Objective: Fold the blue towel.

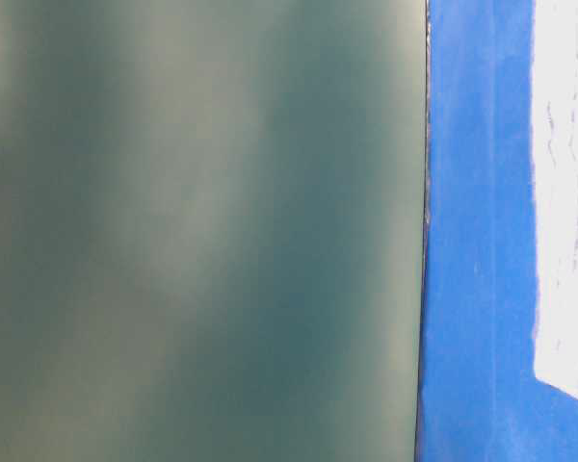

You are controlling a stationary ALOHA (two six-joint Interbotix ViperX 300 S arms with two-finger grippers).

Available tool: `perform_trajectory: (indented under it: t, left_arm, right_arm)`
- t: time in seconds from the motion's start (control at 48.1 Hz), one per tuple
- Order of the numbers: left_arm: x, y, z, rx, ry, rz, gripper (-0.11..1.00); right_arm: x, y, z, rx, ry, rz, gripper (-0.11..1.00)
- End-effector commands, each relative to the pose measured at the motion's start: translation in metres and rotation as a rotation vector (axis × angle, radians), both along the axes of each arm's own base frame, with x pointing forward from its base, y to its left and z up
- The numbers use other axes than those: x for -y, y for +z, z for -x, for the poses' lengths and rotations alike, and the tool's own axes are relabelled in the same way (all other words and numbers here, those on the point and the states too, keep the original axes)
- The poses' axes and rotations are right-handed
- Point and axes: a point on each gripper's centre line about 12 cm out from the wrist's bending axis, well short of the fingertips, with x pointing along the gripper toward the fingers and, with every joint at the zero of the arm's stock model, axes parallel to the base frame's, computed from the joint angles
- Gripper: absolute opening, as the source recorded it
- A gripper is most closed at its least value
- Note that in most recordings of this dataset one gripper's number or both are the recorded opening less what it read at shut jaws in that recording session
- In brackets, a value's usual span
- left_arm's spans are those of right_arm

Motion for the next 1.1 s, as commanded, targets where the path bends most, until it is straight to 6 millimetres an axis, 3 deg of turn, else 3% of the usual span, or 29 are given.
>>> perform_trajectory:
  t: [0.0,0.187,0.374,0.624,0.686,0.852,0.915,0.998,1.081]
  left_arm:
    - [-0.003,0.007,-0.004,0.003,0.014,0.016,-0.01]
    - [-0.004,0.004,-0.010,-0.012,0.023,0.010,-0.01]
    - [-0.017,-0.012,-0.028,-0.070,0.077,0.021,0.00]
    - [-0.046,-0.042,-0.059,-0.205,0.183,0.072,0.02]
    - [-0.052,-0.049,-0.067,-0.243,0.201,0.085,0.14]
    - [-0.066,-0.076,-0.091,-0.372,0.238,0.106,0.62]
    - [-0.070,-0.086,-0.098,-0.416,0.245,0.111,0.79]
    - [-0.078,-0.099,-0.107,-0.473,0.261,0.123,0.92]
    - [-0.084,-0.113,-0.115,-0.527,0.274,0.131,0.91]
  right_arm:
    - [0.001,0.010,-0.003,0.025,-0.006,0.002,0.00]
    - [0.019,0.005,-0.003,-0.081,-0.093,-0.013,0.00]
    - [0.036,-0.005,0.000,-0.167,-0.182,-0.043,0.00]
    - [0.064,-0.038,0.011,-0.402,-0.335,-0.147,0.00]
    - [0.072,-0.050,0.015,-0.477,-0.383,-0.191,0.02]
    - [0.085,-0.077,0.022,-0.644,-0.460,-0.258,0.50]
    - [0.089,-0.089,0.023,-0.713,-0.479,-0.278,0.62]
    - [0.093,-0.102,0.023,-0.769,-0.498,-0.296,0.61]
    - [0.097,-0.117,0.024,-0.837,-0.511,-0.311,0.58]
